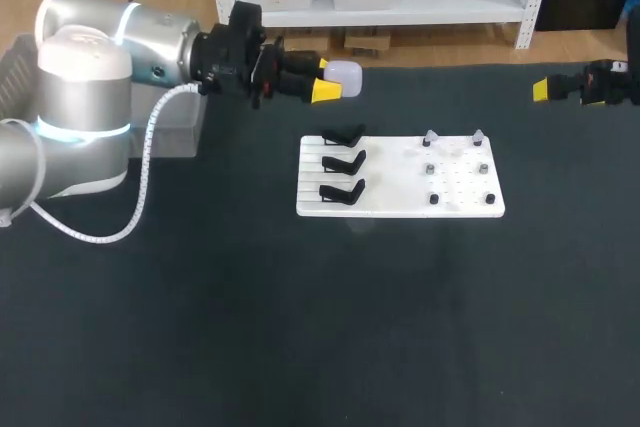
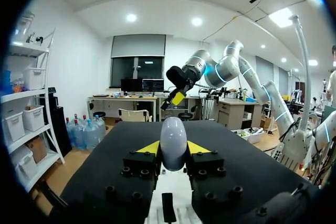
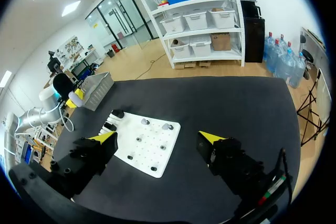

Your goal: Pick up each earbud case from the left stands, insert the matching earbuds, close the lid, and place the case in the box.

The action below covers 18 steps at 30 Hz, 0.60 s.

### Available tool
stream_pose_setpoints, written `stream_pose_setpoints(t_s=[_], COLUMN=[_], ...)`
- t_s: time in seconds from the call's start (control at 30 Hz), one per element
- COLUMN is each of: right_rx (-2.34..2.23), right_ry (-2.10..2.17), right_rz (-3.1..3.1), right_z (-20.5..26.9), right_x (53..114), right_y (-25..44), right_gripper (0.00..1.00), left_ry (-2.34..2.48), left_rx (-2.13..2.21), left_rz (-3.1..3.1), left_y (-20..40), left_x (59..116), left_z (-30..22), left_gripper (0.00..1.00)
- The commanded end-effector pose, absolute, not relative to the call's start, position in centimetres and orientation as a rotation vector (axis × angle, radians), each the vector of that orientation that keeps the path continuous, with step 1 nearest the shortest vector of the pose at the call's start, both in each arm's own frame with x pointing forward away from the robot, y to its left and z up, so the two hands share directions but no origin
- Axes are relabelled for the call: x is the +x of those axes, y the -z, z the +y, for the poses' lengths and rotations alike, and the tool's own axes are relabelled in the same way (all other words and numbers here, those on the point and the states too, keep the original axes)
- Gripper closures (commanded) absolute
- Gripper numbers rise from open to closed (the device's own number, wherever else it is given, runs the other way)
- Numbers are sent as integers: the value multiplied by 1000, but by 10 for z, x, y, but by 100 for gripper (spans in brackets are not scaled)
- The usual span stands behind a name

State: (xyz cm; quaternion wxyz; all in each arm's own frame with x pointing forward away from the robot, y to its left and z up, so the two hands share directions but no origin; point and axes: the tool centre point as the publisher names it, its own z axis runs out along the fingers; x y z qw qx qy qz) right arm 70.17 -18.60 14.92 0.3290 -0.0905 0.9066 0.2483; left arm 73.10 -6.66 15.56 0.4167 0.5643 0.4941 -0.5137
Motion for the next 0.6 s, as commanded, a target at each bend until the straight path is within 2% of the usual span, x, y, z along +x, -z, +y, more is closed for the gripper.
stream_pose_setpoints(t_s=[0.03, 0.23, 0.6], right_rx=[-236, -363, -481], right_ry=[-648, -656, -678], right_rz=[2373, 2330, 2317], right_z=[-186, -156, -97], right_x=[701, 691, 654], right_y=[-150, -174, -197], right_gripper=[0, 0, 0], left_ry=[1282, 1339, 1309], left_rx=[1412, 1393, 1376], left_rz=[1243, 1216, 1225], left_y=[-156, -149, -142], left_x=[729, 717, 708], left_z=[-66, -86, -91], left_gripper=[100, 100, 100])
